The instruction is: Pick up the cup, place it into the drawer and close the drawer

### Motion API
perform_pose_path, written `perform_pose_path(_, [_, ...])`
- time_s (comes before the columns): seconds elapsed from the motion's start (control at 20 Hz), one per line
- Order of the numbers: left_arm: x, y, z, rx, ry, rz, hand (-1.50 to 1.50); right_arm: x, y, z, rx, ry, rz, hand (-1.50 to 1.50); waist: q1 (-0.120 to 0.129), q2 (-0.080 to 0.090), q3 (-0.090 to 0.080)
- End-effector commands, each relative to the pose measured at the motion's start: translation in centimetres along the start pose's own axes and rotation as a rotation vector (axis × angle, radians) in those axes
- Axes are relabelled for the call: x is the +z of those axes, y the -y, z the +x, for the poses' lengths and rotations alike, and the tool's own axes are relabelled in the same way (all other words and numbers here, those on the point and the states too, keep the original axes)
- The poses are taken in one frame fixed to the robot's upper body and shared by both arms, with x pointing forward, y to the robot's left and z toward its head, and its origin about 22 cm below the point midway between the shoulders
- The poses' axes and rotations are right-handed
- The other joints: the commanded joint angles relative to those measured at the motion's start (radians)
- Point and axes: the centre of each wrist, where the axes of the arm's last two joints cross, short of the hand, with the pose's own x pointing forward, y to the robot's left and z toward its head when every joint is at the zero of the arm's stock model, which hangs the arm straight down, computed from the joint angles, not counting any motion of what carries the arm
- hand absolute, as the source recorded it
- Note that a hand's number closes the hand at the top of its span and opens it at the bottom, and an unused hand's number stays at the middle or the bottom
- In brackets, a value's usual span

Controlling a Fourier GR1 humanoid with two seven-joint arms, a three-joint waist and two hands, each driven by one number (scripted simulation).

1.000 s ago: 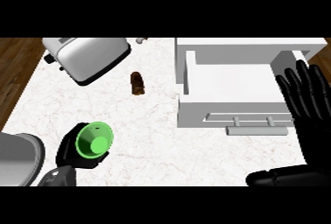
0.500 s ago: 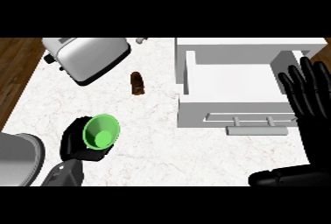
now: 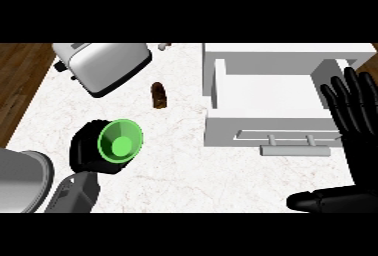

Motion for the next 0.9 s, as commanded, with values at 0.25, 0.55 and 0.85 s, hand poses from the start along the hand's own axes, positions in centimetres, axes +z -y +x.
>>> perform_pose_path(0.25, [-4.3,6.3,5.7,0.073,0.063,-0.173,1.5,0.5,0.3,0.2,-0.005,-0.015,0.02,-1.5,0.003,-0.001,0.0])
perform_pose_path(0.55, [-6.1,9.7,9.4,0.115,0.058,-0.201,1.5,0.5,-0.3,-1.1,-0.01,-0.003,0.004,-1.5,-0.004,0.003,-0.001])
perform_pose_path(0.85, [-11.9,13.7,13.1,0.078,0.075,-0.229,1.5,0.3,1.1,0.6,0.003,0.003,-0.027,-1.5,-0.01,0.003,-0.001])
